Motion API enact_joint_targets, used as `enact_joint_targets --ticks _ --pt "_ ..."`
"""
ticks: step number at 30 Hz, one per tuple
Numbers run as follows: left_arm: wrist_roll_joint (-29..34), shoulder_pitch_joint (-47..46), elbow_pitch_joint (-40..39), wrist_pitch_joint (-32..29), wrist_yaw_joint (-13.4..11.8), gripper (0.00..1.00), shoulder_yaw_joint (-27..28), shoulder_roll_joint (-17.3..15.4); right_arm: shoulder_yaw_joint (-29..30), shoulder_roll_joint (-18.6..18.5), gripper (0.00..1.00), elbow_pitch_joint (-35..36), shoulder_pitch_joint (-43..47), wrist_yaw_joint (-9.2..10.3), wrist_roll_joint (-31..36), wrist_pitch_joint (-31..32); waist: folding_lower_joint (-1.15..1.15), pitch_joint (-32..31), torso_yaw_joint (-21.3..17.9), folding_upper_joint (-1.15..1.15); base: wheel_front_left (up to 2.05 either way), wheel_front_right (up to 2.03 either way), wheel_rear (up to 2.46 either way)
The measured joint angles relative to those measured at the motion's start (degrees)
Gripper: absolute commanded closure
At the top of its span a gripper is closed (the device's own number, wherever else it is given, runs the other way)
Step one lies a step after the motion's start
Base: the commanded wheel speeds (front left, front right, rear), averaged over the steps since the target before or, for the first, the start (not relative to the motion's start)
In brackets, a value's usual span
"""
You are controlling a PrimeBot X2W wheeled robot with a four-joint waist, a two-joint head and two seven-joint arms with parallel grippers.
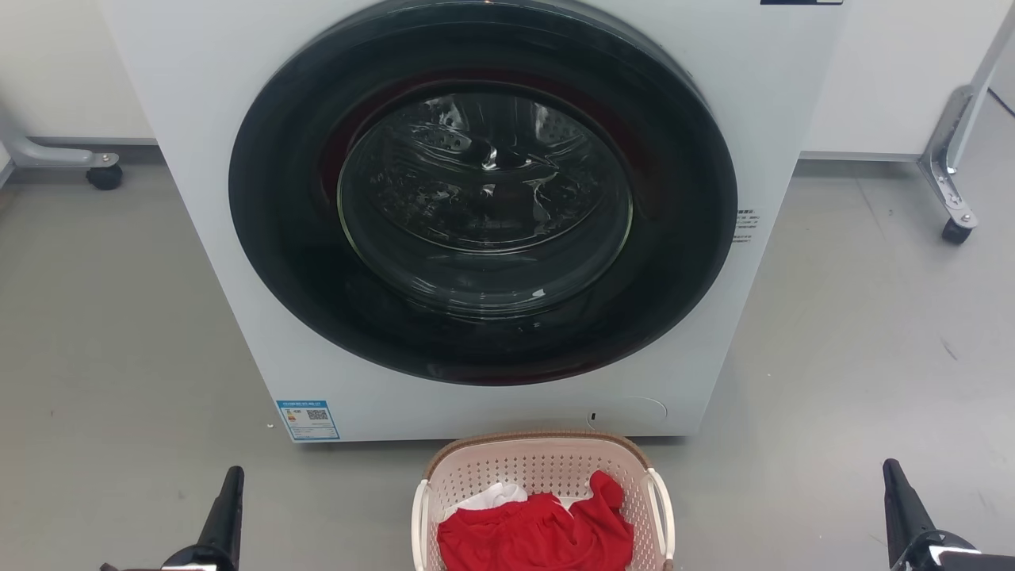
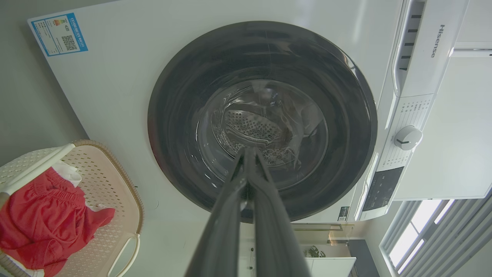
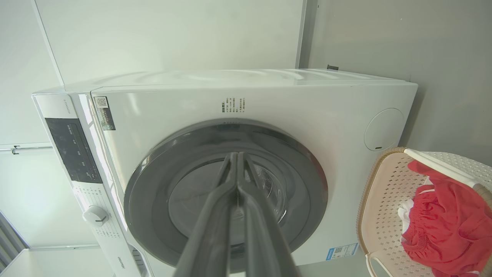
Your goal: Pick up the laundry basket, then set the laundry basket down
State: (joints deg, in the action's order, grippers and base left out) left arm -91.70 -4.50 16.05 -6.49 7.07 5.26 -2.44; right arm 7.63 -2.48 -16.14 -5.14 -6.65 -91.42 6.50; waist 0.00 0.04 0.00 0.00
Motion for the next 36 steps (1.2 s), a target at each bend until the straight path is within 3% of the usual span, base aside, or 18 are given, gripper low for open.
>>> enact_joint_targets --ticks 36 --pt "0.0 0.0 0.0 0.0 0.0 1.00 0.0 0.0 0.0 0.0 1.00 0.0 0.0 -0.18 0.0 0.0 0.00 0.0 0.0 0.00 0.00 0.00 0.00"
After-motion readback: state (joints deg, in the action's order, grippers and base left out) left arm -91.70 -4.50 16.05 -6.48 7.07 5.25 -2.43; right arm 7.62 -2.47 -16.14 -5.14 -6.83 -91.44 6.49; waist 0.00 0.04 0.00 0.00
